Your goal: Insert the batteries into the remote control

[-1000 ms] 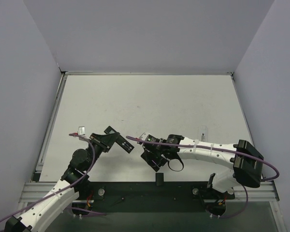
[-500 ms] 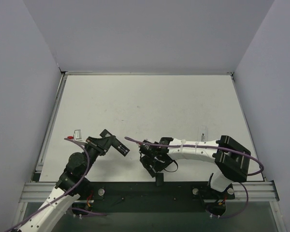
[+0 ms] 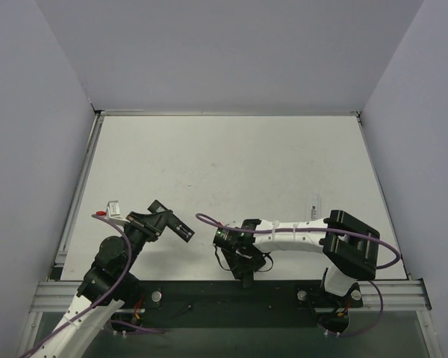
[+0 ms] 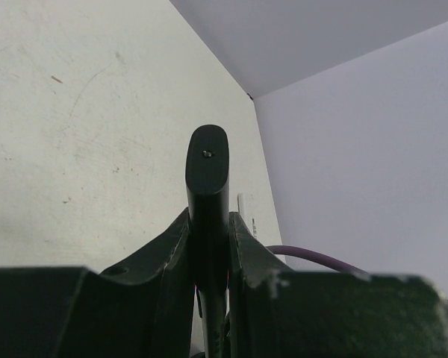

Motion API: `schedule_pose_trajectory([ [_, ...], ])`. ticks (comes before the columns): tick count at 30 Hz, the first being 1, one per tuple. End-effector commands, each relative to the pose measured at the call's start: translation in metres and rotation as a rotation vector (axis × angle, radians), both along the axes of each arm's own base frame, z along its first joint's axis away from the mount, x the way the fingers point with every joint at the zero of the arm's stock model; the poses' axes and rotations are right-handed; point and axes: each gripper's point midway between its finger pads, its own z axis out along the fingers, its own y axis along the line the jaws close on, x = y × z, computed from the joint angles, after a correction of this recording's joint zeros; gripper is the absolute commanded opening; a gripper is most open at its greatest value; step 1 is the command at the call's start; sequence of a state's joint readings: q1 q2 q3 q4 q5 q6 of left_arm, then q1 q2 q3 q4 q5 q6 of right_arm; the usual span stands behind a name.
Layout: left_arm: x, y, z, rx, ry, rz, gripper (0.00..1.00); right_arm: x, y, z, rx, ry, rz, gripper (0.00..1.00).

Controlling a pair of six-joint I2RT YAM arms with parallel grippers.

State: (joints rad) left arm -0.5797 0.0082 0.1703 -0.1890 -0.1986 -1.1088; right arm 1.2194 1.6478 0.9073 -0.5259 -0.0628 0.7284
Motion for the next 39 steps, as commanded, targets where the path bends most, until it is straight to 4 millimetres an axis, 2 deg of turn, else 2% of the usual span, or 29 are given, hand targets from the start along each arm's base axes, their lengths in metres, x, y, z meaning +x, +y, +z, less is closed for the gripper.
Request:
schedule_pose_trajectory([
  [1,-0.007,0.008,0.031,-0.034,-0.084,0.015,0.0,-0.006,-0.021,-0.016,-0.125,0.015,-0.022,0.45],
  [2,-0.007,0.008,0.031,-0.033,-0.083,0.015,0.0,-0.004,-0.02,-0.016,-0.126,0.01,-0.017,0.37],
  [5,-0.007,0.009,0.032,-0.035,-0.086,0.018,0.0,0.003,-0.017,-0.014,-0.121,-0.013,-0.001,0.27],
  [8,-0.008,0.01,0.034,-0.035,-0.089,0.019,0.0,0.019,-0.016,-0.008,-0.109,-0.063,-0.001,0.21],
  [13,-0.008,0.009,0.031,-0.042,-0.083,0.015,0.0,0.056,-0.002,-0.001,-0.009,-0.085,-0.059,0.2],
  [19,-0.005,0.003,0.027,-0.07,-0.077,0.002,0.0,0.118,0.0,-0.006,0.019,-0.113,-0.155,0.22],
  [22,-0.003,0.001,0.025,-0.075,-0.071,-0.006,0.0,0.137,0.002,-0.005,0.05,-0.107,-0.173,0.37],
  [23,-0.003,0.0,0.025,-0.077,-0.072,-0.008,0.0,0.139,0.002,-0.003,0.055,-0.109,-0.17,0.48],
  [26,-0.002,-0.001,0.026,-0.072,-0.072,-0.009,0.0,0.137,0.0,0.008,0.091,-0.106,-0.168,0.59],
  [29,-0.001,-0.001,0.028,-0.073,-0.085,-0.009,0.0,0.125,0.003,0.016,0.139,-0.081,-0.169,0.61],
  [33,0.001,-0.005,0.027,-0.075,-0.088,-0.018,0.0,0.106,-0.001,0.011,0.163,-0.055,-0.166,0.61],
  [36,0.001,-0.005,0.029,-0.082,-0.094,-0.023,0.0,0.096,0.005,0.006,0.174,-0.032,-0.15,0.61],
  [39,0.001,-0.005,0.03,-0.08,-0.1,-0.023,0.0,0.09,0.021,0.001,0.215,-0.007,-0.108,0.61],
])
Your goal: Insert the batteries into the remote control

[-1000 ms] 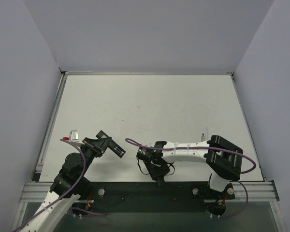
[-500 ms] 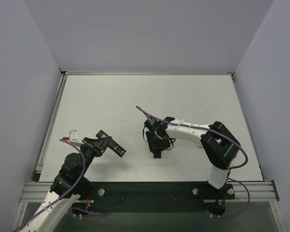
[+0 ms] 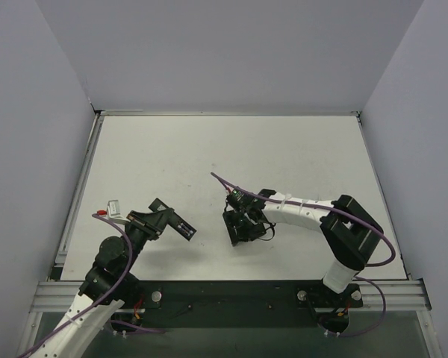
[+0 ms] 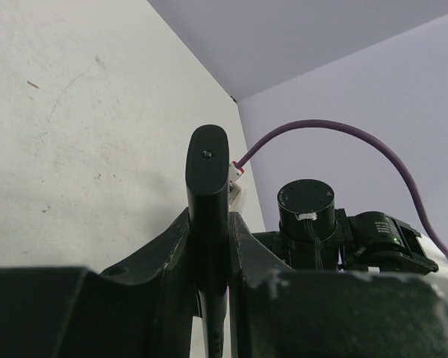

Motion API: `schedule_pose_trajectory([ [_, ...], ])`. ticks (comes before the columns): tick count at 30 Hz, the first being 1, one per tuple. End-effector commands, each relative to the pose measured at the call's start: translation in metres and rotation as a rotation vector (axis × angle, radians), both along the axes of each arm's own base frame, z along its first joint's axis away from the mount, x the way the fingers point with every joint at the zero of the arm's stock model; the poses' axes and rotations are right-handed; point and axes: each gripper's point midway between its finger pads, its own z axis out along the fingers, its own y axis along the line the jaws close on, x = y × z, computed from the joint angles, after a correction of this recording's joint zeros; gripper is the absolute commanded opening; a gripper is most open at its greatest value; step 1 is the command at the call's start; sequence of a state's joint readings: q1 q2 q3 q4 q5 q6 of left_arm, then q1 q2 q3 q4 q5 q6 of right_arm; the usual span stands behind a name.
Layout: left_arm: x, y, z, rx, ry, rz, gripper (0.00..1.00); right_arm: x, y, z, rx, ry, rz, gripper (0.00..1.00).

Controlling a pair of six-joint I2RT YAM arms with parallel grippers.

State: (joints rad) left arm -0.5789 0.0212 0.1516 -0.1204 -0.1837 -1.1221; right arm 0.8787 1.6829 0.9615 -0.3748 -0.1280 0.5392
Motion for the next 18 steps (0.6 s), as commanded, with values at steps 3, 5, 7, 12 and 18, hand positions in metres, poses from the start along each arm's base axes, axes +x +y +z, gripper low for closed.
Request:
schedule_pose_trajectory([
  [3,-0.002,0.0,0.023,-0.047,-0.073,-0.008,0.0,-0.01,0.035,-0.007,0.085,0.027,0.08,0.63],
  [5,-0.002,0.0,0.02,-0.043,-0.063,-0.007,0.0,-0.001,0.054,-0.002,0.137,-0.003,0.12,0.67],
  [7,-0.004,0.002,0.024,-0.052,-0.077,-0.004,0.0,0.007,0.068,-0.001,0.166,-0.028,0.166,0.71],
  [12,-0.005,0.004,0.024,-0.055,-0.078,0.002,0.0,0.029,0.097,0.008,0.247,-0.104,0.27,0.77],
  [18,-0.005,0.005,0.03,-0.053,-0.093,0.006,0.0,0.037,0.098,0.042,0.297,-0.184,0.418,0.79],
])
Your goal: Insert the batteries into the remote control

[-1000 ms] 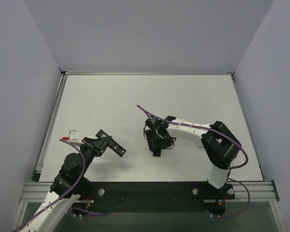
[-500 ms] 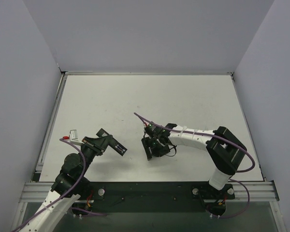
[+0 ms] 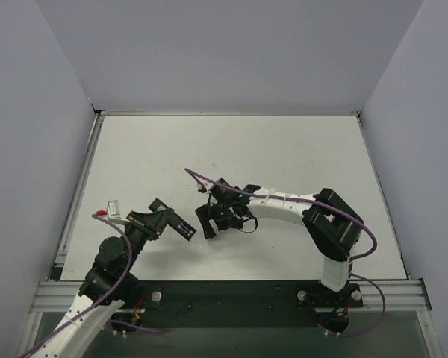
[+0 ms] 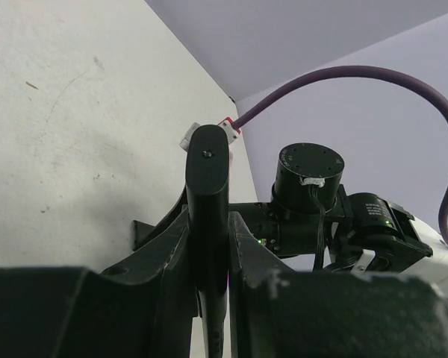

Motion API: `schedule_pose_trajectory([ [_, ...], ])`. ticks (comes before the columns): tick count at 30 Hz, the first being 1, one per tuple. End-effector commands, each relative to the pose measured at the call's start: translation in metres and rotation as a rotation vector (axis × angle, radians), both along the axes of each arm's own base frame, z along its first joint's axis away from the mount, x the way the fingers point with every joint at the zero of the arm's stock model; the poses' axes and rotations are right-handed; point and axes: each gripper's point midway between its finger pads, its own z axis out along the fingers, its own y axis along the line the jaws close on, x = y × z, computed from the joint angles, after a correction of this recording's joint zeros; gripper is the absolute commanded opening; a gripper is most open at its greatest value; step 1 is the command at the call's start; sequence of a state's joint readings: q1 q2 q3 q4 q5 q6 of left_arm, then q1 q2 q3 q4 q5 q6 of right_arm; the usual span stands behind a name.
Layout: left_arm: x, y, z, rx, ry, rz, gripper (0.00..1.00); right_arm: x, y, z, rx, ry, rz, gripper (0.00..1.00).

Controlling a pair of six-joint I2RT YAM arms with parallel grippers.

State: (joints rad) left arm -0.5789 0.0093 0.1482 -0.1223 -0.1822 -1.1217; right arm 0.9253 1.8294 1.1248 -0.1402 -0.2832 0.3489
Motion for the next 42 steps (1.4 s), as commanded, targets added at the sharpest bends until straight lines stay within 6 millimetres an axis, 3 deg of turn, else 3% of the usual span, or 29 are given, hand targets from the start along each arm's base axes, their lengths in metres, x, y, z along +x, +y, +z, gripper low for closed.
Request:
schedule_pose_trajectory([
  [1,-0.005,0.005,0.029,-0.048,-0.088,0.008,0.0,0.004,-0.007,0.031,0.023,-0.094,0.142,0.78],
  [2,-0.005,0.005,0.029,-0.048,-0.088,0.008,0.0,0.005,-0.011,0.042,0.025,-0.133,0.185,0.78],
  [6,-0.004,0.004,0.027,-0.053,-0.088,0.004,0.0,0.009,-0.038,0.052,-0.059,-0.216,0.247,0.77],
  [11,-0.003,0.002,0.024,-0.056,-0.085,-0.002,0.0,0.025,-0.071,0.042,-0.203,-0.278,0.311,0.78],
  [16,-0.004,0.001,0.024,-0.055,-0.082,-0.007,0.0,0.027,-0.089,0.027,-0.31,-0.271,0.457,0.78],
  [22,-0.003,0.001,0.02,-0.061,-0.066,-0.009,0.0,0.028,-0.095,0.007,-0.332,-0.217,0.52,0.76],
  [32,-0.001,-0.002,0.016,-0.071,-0.056,-0.014,0.0,0.028,-0.089,-0.014,-0.314,-0.144,0.578,0.65],
  [38,-0.001,-0.003,0.015,-0.071,-0.054,-0.019,0.0,0.027,-0.087,-0.02,-0.312,-0.123,0.597,0.6],
  [42,-0.001,-0.005,0.012,-0.081,-0.048,-0.026,0.0,0.025,-0.089,-0.021,-0.316,-0.112,0.603,0.51],
])
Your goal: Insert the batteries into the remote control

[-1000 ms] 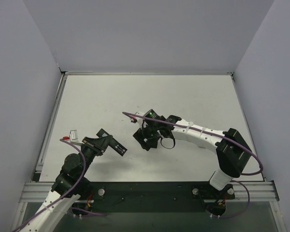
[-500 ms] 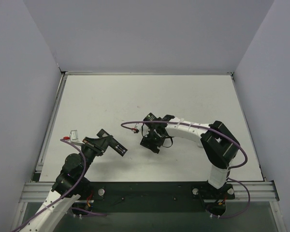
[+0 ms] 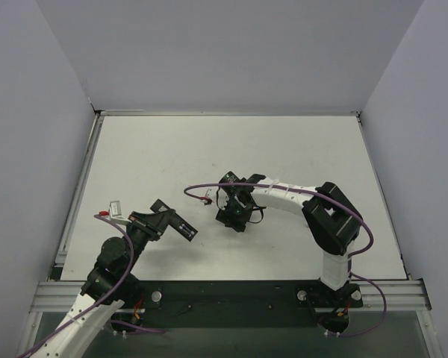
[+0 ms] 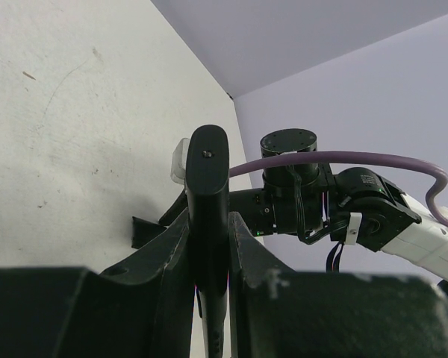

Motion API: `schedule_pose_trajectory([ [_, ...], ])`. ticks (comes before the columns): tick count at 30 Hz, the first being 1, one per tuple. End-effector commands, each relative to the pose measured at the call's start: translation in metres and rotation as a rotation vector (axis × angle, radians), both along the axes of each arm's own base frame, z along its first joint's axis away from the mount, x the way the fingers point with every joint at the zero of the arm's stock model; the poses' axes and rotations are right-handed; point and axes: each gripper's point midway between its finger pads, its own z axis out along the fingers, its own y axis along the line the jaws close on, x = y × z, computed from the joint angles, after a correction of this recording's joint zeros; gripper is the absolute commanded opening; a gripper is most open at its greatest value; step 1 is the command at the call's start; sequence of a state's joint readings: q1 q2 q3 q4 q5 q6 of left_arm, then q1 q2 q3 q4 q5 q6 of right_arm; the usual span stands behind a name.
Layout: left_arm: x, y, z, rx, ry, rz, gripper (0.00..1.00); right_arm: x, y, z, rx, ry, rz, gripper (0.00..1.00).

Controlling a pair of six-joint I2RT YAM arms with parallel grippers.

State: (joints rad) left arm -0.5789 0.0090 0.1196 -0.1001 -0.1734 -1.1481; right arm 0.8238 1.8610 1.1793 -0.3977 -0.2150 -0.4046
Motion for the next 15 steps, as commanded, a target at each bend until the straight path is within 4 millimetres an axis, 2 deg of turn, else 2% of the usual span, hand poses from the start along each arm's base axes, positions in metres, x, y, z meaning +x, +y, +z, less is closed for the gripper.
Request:
schedule_pose_trajectory([
  [1,-0.002,-0.003,0.018,-0.066,-0.061,-0.019,0.0,-0.01,-0.006,-0.005,-0.028,0.064,0.023,0.49],
  [6,0.0,-0.006,0.014,-0.104,-0.059,-0.029,0.0,-0.011,-0.008,0.001,-0.025,0.053,0.009,0.32],
  [9,0.0,-0.008,0.016,-0.154,-0.068,-0.037,0.0,-0.011,-0.008,0.011,-0.005,0.034,-0.014,0.24],
  [13,0.001,-0.009,0.015,-0.216,-0.07,-0.041,0.0,-0.012,-0.006,0.034,0.045,0.008,-0.062,0.2],
  [15,0.003,-0.01,0.007,-0.243,-0.05,-0.039,0.0,-0.014,-0.006,0.043,0.056,0.007,-0.093,0.17],
])
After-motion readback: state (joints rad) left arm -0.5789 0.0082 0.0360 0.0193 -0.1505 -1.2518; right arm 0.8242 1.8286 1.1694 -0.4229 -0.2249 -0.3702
